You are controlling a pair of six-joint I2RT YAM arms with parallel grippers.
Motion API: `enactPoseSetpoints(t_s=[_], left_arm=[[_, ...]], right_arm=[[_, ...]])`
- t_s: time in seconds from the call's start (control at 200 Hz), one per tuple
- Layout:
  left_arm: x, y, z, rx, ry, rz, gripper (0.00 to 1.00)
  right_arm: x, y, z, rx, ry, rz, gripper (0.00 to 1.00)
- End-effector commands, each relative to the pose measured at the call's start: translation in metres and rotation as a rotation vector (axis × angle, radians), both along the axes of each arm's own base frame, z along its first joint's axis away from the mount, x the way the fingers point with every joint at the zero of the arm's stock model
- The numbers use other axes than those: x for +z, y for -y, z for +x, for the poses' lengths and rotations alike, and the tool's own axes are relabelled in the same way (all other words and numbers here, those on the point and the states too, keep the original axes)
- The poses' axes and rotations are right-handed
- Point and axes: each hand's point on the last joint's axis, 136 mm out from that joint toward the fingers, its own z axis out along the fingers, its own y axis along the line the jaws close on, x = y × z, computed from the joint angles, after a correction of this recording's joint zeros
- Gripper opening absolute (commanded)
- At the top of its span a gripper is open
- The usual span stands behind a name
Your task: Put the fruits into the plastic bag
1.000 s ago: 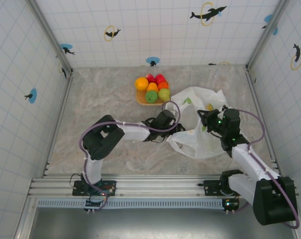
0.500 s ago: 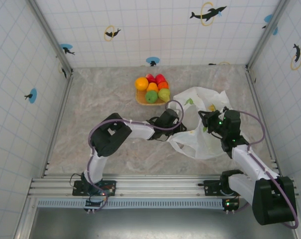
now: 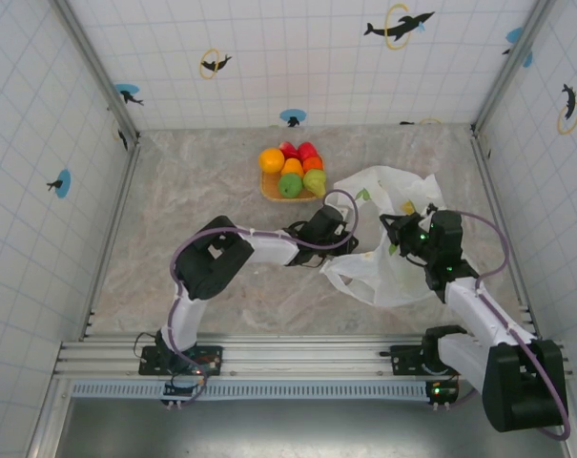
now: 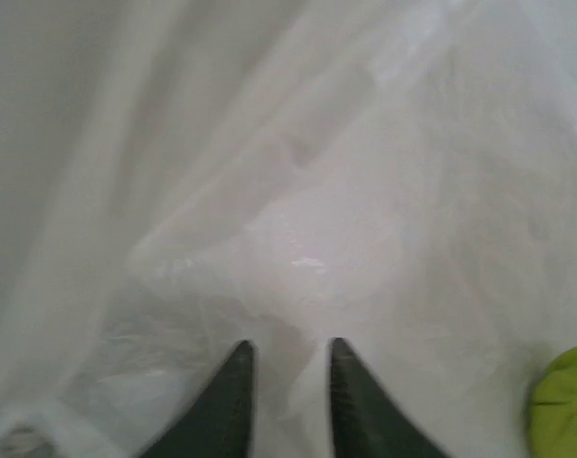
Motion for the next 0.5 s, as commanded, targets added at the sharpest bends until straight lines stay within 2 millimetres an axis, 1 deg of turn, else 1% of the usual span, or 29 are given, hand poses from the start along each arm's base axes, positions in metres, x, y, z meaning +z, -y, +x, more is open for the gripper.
enactPoseSetpoints(t_s=[0.0, 0.065, 0.155, 0.225, 0.29, 0.3, 0.34, 0.365, 0.37, 0.39, 0.49], left_arm=[[0.021, -0.021, 0.005, -0.042, 0.173, 0.111, 0.36], [0.023, -0.03, 0.001, -0.059, 0.198, 0.14, 0.43], [0.029, -0.036, -0.008, -0.094, 0.199, 0.138, 0.48], [0.04, -0.042, -0.013, -0.101, 0.207, 0.127, 0.49], [0.053, -0.051, -0.018, -0.099, 0.214, 0.107, 0.51], [0.055, -0.053, -0.018, -0.098, 0.215, 0.103, 0.51], [0.063, -0.06, -0.021, -0.102, 0.218, 0.088, 0.51], [0.073, -0.062, -0.02, -0.105, 0.227, 0.071, 0.52], [0.07, -0.066, -0.022, -0.106, 0.22, 0.077, 0.52], [0.069, -0.072, -0.024, -0.111, 0.213, 0.077, 0.52], [0.089, -0.089, -0.03, -0.166, 0.193, 0.026, 0.55]], right_arm=[[0.022, 0.0, 0.004, 0.02, 0.066, -0.022, 0.0], [0.023, -0.001, 0.005, 0.03, 0.069, -0.022, 0.0], [0.027, -0.004, 0.007, 0.062, 0.078, -0.031, 0.0], [0.031, -0.008, 0.008, 0.115, 0.08, -0.068, 0.0], [0.032, -0.009, 0.009, 0.163, 0.077, -0.149, 0.0], [0.028, -0.009, 0.007, 0.17, 0.058, -0.164, 0.0], [0.024, -0.006, 0.006, 0.19, 0.043, -0.225, 0.0], [0.021, -0.005, 0.005, 0.201, 0.035, -0.261, 0.0], [0.02, -0.004, 0.005, 0.203, 0.034, -0.269, 0.0], [0.018, -0.003, 0.005, 0.21, 0.026, -0.295, 0.0], [0.01, 0.001, 0.005, 0.236, 0.008, -0.364, 0.0]])
